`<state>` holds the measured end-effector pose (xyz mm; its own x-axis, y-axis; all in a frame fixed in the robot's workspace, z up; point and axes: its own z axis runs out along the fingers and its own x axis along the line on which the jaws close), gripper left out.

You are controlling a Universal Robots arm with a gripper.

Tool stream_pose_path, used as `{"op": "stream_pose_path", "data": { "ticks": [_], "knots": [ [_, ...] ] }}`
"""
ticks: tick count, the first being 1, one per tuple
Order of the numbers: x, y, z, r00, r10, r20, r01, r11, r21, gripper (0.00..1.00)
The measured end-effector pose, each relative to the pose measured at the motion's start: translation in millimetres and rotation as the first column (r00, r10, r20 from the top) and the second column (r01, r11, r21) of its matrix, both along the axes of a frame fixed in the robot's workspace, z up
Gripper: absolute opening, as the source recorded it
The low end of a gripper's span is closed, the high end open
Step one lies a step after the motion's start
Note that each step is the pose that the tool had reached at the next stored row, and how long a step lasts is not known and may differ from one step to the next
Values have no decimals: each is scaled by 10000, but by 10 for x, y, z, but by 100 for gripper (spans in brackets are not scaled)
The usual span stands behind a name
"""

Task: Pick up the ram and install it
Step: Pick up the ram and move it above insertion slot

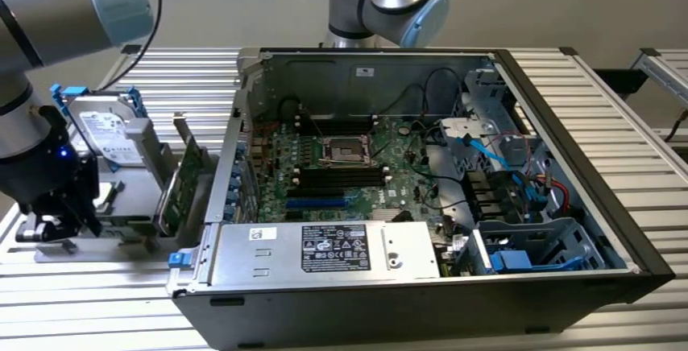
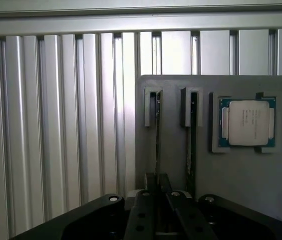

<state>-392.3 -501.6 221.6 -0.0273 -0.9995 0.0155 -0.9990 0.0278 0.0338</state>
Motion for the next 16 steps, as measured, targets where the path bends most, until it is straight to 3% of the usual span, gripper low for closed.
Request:
{"op": "stream_pose_path", "data": {
  "ticks": [5,11,16],
  "knots": [
    [0,0,113,10000,0,-1,0,10000,7,15],
    [1,2,336,10000,2,0,-2,10000,10,15],
    [18,33,524,10000,30,-1,-30,10000,9,15]
  ]
}}
